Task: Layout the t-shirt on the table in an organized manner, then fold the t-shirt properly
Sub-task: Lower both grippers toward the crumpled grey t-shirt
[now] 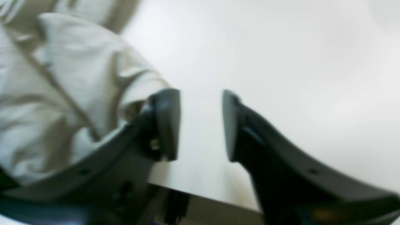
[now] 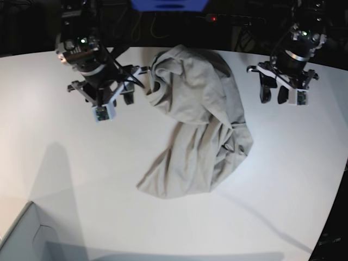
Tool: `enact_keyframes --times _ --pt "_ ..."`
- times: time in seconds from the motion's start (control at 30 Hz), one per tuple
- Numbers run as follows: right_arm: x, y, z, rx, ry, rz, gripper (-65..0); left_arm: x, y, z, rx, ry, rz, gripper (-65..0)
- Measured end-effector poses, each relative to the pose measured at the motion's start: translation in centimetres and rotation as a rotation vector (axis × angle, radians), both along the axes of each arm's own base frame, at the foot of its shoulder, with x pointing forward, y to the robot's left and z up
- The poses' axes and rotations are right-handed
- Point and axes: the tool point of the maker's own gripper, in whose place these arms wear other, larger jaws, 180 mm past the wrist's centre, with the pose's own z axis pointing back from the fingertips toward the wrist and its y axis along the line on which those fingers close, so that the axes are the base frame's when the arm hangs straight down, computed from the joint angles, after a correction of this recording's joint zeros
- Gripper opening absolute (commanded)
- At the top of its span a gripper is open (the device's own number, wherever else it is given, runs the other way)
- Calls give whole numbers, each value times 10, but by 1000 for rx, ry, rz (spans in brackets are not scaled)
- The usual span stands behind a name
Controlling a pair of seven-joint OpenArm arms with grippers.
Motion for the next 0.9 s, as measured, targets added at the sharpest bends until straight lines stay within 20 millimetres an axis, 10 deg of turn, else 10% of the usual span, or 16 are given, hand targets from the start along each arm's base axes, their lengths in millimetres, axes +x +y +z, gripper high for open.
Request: enact_keyframes --times 0.13,0.9 --pt "-7 31 -16 41 46 80 -299 -2 -7 -5 -24 7 -17 -379" --pt "8 55 -88 6 222 188 -372 -11 24 -10 -32 10 146 -379"
